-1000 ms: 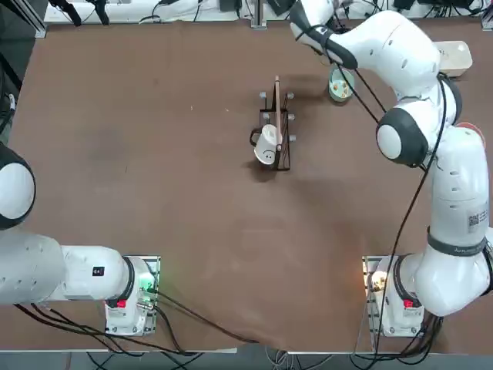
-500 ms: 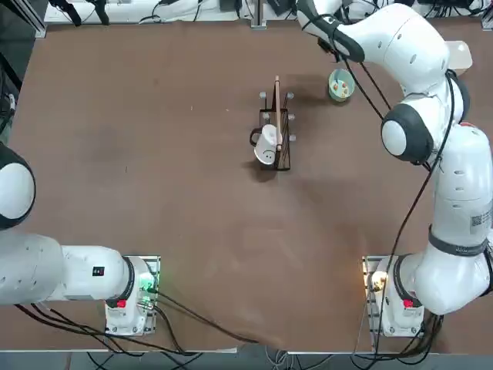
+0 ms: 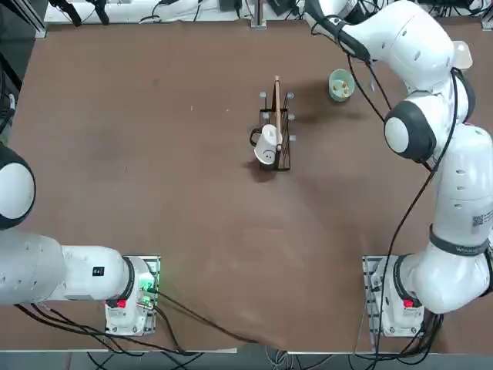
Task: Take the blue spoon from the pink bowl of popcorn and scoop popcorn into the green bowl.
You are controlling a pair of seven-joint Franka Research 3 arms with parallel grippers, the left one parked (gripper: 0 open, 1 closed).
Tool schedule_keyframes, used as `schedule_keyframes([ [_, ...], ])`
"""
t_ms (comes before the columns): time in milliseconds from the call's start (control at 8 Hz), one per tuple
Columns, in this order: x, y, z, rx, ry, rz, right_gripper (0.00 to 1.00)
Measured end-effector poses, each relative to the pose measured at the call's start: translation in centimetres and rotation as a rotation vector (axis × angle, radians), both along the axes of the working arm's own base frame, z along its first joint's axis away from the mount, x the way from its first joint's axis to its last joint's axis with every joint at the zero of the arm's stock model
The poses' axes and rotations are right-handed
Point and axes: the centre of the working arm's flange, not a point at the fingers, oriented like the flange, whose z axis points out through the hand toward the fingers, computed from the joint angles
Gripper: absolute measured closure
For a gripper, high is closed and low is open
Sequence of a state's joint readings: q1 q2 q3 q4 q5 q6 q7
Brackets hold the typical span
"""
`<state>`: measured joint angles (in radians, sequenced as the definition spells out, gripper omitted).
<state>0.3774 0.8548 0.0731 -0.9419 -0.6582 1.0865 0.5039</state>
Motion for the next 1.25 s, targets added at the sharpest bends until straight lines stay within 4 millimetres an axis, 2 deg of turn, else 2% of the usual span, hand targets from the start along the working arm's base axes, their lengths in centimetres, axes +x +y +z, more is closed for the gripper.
schedule_keyframes([
  [250, -1.1, -4.0, -1.4, -0.080, 0.046, 0.023, 0.89],
  [625, -4.9, -13.0, -0.8, -0.126, 0.048, 0.073, 0.89],
  [1000, -7.7, -18.7, -3.7, -0.236, 0.098, 0.142, 0.89],
  [1250, -9.2, -24.9, -6.9, -0.315, 0.097, 0.142, 0.89],
])
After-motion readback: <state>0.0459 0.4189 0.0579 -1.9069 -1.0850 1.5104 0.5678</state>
